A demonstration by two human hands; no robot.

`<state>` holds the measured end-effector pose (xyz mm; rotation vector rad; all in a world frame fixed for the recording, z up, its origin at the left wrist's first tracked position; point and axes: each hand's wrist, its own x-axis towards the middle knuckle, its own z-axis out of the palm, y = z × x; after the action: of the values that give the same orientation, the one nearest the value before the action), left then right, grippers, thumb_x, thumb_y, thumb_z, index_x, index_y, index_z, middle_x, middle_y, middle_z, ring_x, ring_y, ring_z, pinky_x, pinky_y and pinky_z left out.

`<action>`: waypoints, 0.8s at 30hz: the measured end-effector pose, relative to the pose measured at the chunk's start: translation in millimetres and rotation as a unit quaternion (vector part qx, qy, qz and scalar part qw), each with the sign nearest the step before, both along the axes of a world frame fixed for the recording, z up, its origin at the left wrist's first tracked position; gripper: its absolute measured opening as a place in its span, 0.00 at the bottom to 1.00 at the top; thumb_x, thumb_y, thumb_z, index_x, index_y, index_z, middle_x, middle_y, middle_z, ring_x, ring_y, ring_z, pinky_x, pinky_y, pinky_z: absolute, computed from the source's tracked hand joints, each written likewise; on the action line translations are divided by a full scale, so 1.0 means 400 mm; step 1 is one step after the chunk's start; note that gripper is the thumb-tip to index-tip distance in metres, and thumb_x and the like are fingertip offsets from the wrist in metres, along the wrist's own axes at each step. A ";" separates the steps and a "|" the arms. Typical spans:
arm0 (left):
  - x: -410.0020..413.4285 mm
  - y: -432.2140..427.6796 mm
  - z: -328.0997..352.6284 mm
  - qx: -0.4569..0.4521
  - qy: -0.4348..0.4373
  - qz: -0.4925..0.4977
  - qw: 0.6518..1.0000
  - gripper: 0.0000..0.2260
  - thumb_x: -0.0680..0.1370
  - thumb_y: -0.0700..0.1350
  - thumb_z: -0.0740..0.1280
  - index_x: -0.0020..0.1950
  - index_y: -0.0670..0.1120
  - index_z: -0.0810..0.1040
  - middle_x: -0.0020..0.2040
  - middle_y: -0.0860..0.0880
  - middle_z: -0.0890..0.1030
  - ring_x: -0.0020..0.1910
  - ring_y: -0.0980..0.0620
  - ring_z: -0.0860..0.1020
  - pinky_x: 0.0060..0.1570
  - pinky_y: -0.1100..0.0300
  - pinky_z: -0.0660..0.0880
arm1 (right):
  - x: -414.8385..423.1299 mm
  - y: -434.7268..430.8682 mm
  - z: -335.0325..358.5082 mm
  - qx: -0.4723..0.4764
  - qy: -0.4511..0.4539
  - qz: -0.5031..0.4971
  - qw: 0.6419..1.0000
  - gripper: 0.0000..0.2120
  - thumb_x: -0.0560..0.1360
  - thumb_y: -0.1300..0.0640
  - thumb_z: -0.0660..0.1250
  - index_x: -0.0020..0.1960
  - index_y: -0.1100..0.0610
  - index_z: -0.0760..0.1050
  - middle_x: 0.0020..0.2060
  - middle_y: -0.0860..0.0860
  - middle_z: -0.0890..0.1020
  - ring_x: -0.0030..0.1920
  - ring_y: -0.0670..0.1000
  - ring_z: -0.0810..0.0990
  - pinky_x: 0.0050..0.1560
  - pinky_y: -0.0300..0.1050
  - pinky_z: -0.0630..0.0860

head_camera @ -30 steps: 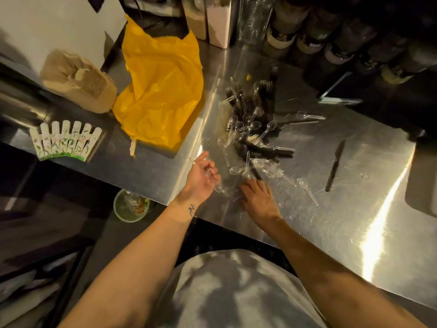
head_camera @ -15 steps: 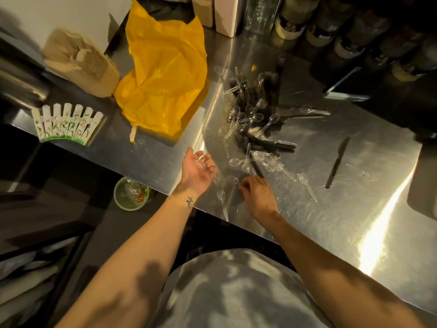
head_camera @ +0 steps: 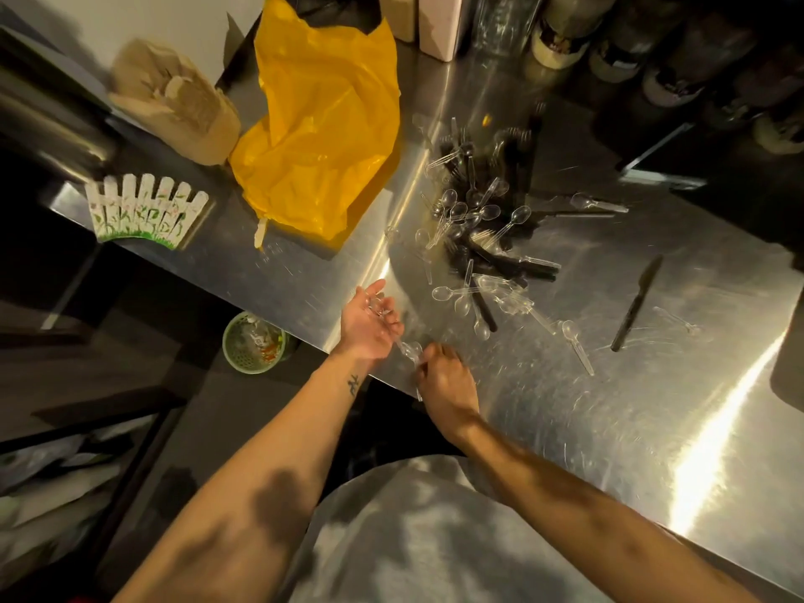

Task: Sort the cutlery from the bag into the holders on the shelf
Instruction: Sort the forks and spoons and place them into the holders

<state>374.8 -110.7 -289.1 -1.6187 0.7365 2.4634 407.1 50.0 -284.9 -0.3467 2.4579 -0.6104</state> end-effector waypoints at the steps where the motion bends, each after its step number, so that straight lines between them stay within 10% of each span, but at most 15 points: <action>1: 0.004 0.003 -0.001 -0.002 -0.003 -0.001 1.000 0.18 0.85 0.57 0.52 0.59 0.48 0.77 0.32 0.49 0.75 0.26 0.53 0.68 0.32 0.62 0.63 | 0.001 -0.006 -0.001 0.004 0.011 0.006 1.000 0.08 0.78 0.64 0.63 0.57 0.61 0.75 0.55 0.57 0.79 0.55 0.58 0.78 0.49 0.49 0.74; 16: 0.029 0.063 0.021 -0.008 -0.029 -0.016 0.999 0.13 0.84 0.50 0.58 0.58 0.42 0.75 0.38 0.46 0.75 0.33 0.51 0.72 0.35 0.58 0.70 | -0.071 0.050 -0.001 0.019 0.011 -0.099 0.995 0.05 0.76 0.62 0.66 0.52 0.58 0.76 0.50 0.55 0.83 0.53 0.58 0.80 0.55 0.51 0.75; 24: 0.033 0.164 0.046 -0.005 -0.001 -0.073 0.997 0.23 0.84 0.58 0.55 0.61 0.40 0.77 0.43 0.43 0.79 0.38 0.46 0.77 0.39 0.54 0.75 | -0.087 0.136 0.035 -0.205 -0.093 -0.286 0.931 0.06 0.75 0.61 0.74 0.51 0.55 0.80 0.42 0.44 0.83 0.41 0.38 0.81 0.43 0.25 0.74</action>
<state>388.1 -45.2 -270.5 -1.5116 0.8372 2.3600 372.3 104.5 -271.0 0.2837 2.2213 -1.3424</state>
